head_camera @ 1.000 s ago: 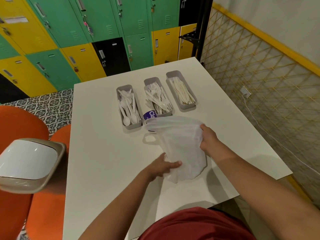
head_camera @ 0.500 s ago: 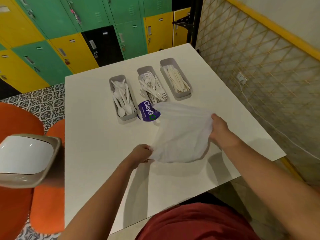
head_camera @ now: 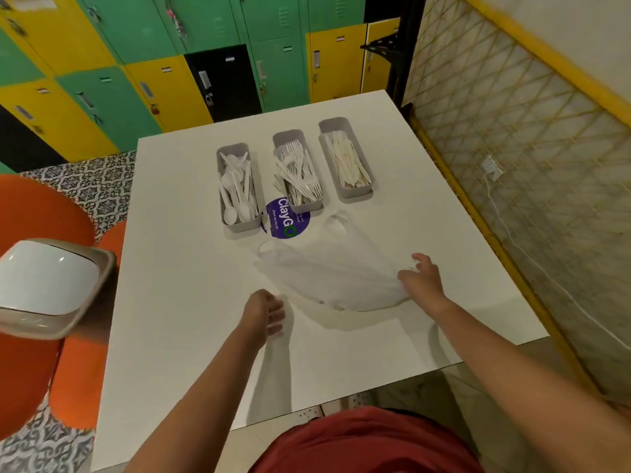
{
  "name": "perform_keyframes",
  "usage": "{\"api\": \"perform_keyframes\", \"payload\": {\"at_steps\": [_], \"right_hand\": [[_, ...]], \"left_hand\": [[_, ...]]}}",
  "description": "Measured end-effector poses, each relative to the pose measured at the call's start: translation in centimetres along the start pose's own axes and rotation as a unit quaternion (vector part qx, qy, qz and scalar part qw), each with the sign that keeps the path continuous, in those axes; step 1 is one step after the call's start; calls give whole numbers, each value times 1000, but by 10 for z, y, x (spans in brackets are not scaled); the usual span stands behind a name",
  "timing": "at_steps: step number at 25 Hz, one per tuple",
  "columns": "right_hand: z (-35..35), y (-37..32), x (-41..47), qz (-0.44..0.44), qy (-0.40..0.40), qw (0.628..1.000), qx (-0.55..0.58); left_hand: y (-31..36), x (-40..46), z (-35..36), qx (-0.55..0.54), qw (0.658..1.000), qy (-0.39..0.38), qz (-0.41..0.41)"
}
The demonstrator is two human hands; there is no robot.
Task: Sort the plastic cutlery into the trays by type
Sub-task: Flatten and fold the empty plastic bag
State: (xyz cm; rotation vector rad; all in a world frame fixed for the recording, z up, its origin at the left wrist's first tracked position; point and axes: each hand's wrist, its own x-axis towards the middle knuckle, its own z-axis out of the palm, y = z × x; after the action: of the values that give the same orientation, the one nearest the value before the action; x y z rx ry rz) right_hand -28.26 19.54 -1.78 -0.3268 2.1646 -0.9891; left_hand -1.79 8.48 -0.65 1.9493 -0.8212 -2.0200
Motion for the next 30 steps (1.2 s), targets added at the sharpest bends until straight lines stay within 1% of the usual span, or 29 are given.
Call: {"api": "perform_keyframes", "payload": {"at_steps": [1,2,4,6,8,9,11,12,14,15,16,18,20,21,22,24,25,26,27,28,29,30], "right_hand": [[-1,-2,-1,-18,-21,1000,6],[1,-5,-1,-13,-52,998,16],[6,-13,-6,27,-107,994,0],[12,-18,-11,55,-162,985,-33],[19,-19,-16,78,-203,976,-15],[22,-18,-18,87,-212,973,-2],[27,-16,-16,87,-190,978,20],[27,-15,-12,72,-154,985,26],[21,-13,-2,24,-52,998,35],[16,-12,3,4,-15,999,40],[12,-9,7,-15,-2,999,32],[9,-4,8,-42,-15,998,-33],[12,2,10,-47,-38,994,-90],[13,2,9,-35,-51,993,-97],[15,1,7,-22,-62,993,-94],[17,-4,3,-23,-58,995,-82],[19,-5,0,-54,-37,992,-106],[21,-5,-3,-106,-11,982,-157],[25,-6,-8,-172,12,960,-221],[29,-7,-11,-243,26,932,-270],[34,-9,-13,-305,27,904,-297],[41,-12,-13,-345,16,884,-316]], "left_hand": [[-8,-3,10,39,999,-21,-4],[-14,-6,21,71,996,-48,-1],[-20,-13,42,94,989,-109,20],[-20,-16,62,57,984,-165,25],[-21,-11,79,2,984,-179,22],[-21,-8,84,-16,987,-160,21],[-21,-3,86,-21,994,-109,24],[-21,-1,81,0,996,-86,32],[-23,2,61,54,996,-49,57],[-26,3,47,69,995,-37,63],[-31,4,34,76,995,-32,59],[-38,-2,17,106,993,-33,38],[-39,-3,12,162,986,-25,30],[-36,-5,13,185,982,4,31],[-33,-7,14,199,978,53,37],[-25,-13,18,192,962,172,91],[-22,-17,20,211,941,217,151],[-22,-22,23,262,901,239,251],[-19,-23,29,326,838,238,367],[-18,-20,37,390,762,227,465],[-15,-14,46,447,694,200,528],[-10,-4,54,488,653,163,555]]}}
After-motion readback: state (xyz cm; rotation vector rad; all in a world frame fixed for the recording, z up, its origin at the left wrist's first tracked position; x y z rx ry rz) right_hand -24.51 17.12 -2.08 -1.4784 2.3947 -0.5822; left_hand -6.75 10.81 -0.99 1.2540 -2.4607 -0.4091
